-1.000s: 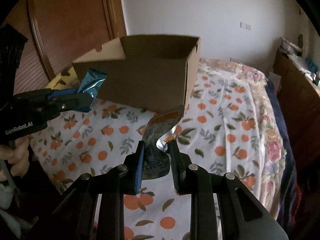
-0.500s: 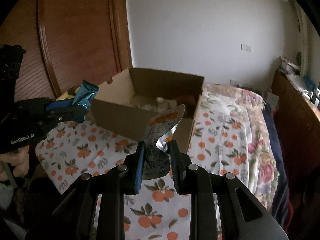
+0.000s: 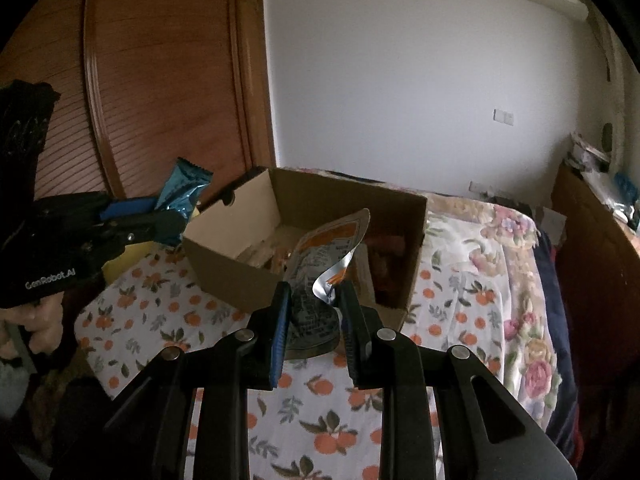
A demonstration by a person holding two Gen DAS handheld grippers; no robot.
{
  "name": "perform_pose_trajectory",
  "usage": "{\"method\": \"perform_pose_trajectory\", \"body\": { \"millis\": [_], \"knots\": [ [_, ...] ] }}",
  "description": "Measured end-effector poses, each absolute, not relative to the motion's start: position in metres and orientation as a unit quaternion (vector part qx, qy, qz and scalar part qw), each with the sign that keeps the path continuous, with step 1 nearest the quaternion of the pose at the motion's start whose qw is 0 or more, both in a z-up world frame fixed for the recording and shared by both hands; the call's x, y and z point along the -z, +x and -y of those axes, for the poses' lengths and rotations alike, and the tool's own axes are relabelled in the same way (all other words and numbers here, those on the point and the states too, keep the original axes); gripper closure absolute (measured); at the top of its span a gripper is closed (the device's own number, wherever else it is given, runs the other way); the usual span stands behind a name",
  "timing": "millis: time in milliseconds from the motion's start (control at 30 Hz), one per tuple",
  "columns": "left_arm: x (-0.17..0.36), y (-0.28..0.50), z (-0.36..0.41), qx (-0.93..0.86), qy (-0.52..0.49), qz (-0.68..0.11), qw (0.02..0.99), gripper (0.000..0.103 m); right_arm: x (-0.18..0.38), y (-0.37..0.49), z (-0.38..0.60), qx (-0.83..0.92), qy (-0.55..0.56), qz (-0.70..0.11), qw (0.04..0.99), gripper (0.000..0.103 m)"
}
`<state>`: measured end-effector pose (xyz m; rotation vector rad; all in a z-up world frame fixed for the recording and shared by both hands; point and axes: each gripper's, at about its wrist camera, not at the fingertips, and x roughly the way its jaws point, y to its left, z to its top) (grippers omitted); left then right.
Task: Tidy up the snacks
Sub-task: 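Lift both held packets and carry them over the cardboard box, then open both grippers to drop the teal candy and foil packet into the box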
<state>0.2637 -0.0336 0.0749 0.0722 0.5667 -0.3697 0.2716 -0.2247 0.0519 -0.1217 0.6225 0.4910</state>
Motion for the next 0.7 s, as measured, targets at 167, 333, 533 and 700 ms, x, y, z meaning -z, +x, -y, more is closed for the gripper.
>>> {"method": "perform_pose_trajectory", "body": {
  "millis": [167,333,533,700],
  "knots": [
    [-0.07,0.288,0.026,0.178,0.028,-0.279,0.943,0.081,-0.044,0.295,0.215,-0.24,-0.066,-0.302,0.92,0.081],
    [-0.055,0.313,0.02,0.173,0.028,-0.288,0.941,0.081,-0.027,0.322,0.208,-0.237,-0.061,-0.311,0.918,0.081],
    [-0.032,0.343,0.009,0.171,0.017,-0.307,0.936,0.081,-0.005,0.359,0.201,-0.233,-0.054,-0.328,0.914,0.081],
    [-0.009,0.367,-0.001,0.168,0.005,-0.328,0.93,0.081,0.012,0.384,0.195,-0.232,-0.047,-0.34,0.91,0.081]
  ]
}}
